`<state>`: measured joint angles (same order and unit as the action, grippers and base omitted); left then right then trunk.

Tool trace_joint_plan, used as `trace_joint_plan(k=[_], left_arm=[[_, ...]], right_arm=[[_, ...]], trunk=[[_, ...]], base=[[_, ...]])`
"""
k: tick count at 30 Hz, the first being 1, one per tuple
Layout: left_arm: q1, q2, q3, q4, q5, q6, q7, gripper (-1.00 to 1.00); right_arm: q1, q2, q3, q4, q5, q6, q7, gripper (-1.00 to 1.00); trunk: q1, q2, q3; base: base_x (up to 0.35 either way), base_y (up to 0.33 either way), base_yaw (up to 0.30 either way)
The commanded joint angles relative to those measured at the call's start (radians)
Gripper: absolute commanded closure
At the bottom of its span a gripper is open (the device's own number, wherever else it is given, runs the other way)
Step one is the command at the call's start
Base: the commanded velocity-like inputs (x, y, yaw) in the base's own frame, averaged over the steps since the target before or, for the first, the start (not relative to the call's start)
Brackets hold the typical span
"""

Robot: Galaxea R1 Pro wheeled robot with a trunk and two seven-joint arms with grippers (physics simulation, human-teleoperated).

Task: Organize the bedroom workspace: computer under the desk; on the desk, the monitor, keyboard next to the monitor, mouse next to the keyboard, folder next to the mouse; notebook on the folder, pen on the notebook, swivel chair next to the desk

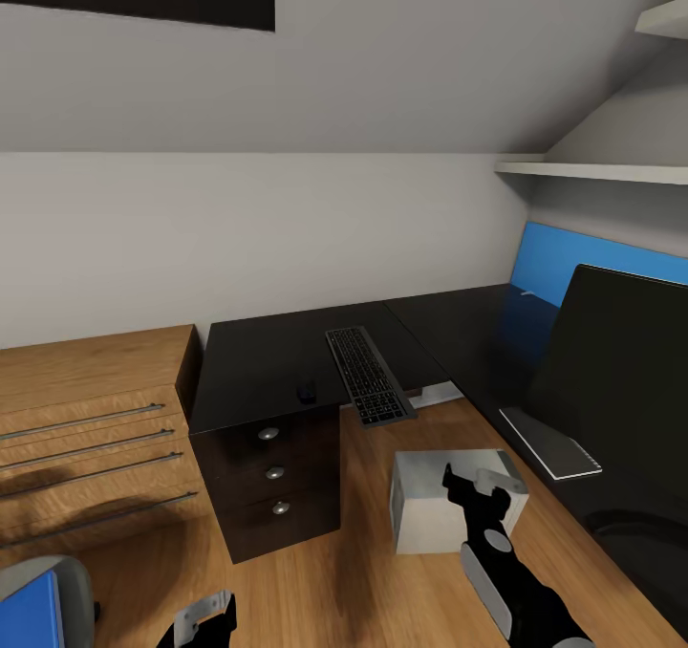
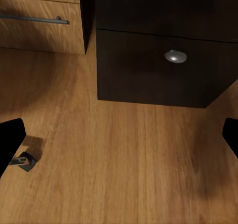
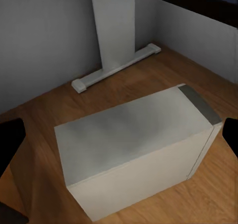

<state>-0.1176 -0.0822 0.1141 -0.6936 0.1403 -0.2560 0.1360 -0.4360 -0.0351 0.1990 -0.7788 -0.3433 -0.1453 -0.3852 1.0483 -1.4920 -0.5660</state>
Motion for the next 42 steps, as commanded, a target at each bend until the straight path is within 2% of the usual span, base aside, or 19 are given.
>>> trace_joint_plan(k=[1, 14, 33, 42], left_arm=[[-0.001, -0.001, 0.001, 0.001, 0.007, -0.004, -0.001, -1.0], [-0.001, -0.001, 0.001, 0.041, 0.006, -0.008, -0.001, -1.0], [-0.001, -0.001, -0.003, 0.059, 0.005, -0.008, -0.001, -1.0], [-0.001, -0.001, -0.004, 0.067, 0.005, -0.008, -0.001, -1.0]], right_arm=[[-0.001, -0.003, 0.007, 0.0, -0.01, -0.007, -0.008, -1.0], [-0.001, -0.005, 0.007, -0.024, -0.01, -0.019, -0.01, -1.0], [0.0, -0.009, 0.007, -0.039, -0.01, -0.02, -0.012, -1.0], [-0.001, -0.01, 0.007, -0.039, -0.01, -0.03, -0.012, -1.0]], trunk=[[0.0, -0.001, -0.001], [0.0, -0.001, 0.0], [0.0, -0.001, 0.007], [0.0, -0.001, 0.007]], base=[[0.0, 0.0, 0.0], [0.0, 0.0, -0.023], [0.0, 0.0, -0.232], [0.0, 0.0, -0.059]])
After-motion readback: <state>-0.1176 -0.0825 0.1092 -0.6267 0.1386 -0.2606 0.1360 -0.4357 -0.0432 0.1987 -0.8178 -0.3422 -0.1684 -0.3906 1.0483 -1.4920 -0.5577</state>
